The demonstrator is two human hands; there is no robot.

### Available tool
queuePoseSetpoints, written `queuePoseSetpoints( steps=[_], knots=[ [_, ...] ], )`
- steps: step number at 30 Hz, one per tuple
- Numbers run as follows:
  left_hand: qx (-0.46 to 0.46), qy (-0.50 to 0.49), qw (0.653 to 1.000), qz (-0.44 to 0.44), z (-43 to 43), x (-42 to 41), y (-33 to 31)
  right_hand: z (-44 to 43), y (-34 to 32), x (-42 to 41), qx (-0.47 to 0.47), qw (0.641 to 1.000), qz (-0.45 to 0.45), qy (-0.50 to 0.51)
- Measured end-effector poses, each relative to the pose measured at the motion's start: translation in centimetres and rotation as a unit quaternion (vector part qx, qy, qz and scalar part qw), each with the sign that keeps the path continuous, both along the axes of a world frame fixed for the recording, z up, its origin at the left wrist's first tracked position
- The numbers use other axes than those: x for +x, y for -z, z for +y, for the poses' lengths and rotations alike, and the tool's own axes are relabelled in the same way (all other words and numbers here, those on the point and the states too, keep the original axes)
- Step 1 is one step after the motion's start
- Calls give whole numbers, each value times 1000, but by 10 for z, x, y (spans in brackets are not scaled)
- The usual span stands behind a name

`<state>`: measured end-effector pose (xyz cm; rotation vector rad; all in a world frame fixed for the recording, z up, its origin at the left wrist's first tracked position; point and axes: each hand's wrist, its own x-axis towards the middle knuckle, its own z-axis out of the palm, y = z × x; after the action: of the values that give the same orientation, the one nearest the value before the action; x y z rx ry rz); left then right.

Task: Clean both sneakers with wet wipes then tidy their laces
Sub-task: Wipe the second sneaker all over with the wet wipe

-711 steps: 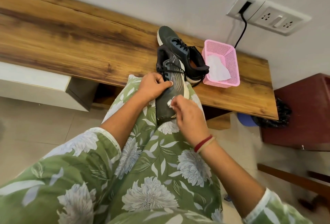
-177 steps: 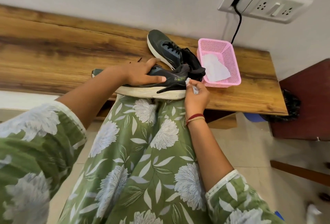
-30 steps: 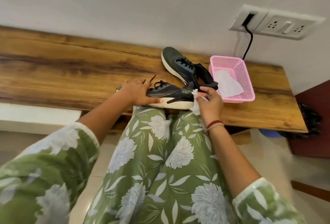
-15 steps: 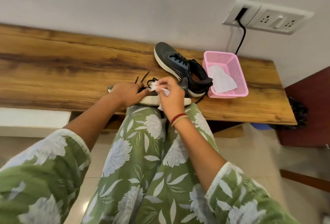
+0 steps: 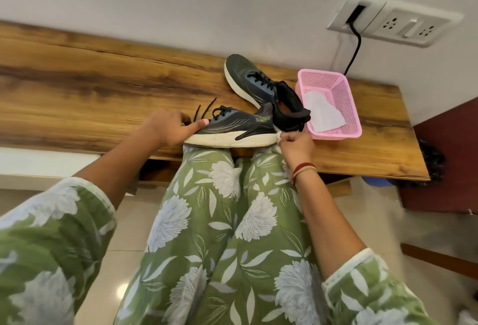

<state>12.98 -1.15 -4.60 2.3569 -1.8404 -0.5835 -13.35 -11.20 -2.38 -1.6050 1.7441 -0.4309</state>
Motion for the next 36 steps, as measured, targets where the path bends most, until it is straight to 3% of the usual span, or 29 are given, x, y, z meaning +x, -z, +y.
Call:
queuePoseSetpoints(
  steps=[10,14,20,23,26,29,36],
  knots=[
    [39,-11,999,-23,-1,-9,-12,40,-8,35,-153,966,172,-118],
    [44,-48,998,9,0,-12,-8,68,-14,70,-159,965,133,-159],
    [82,-90,992,44,-2,-10,-9,110,-24,111,-187,944,-51,-268],
    [123,-116,977,129,-5,-3,-11,86,-27,81,-160,970,-74,-168],
    [139,-130,956,221,-4,7,-13,48,-17,45,-140,989,1,-43],
    [111,-161,934,299,-2,12,-11,52,-6,51,-159,981,64,-94],
    [76,-190,895,397,2,24,-9,94,-3,94,-239,940,73,-231]
  ],
)
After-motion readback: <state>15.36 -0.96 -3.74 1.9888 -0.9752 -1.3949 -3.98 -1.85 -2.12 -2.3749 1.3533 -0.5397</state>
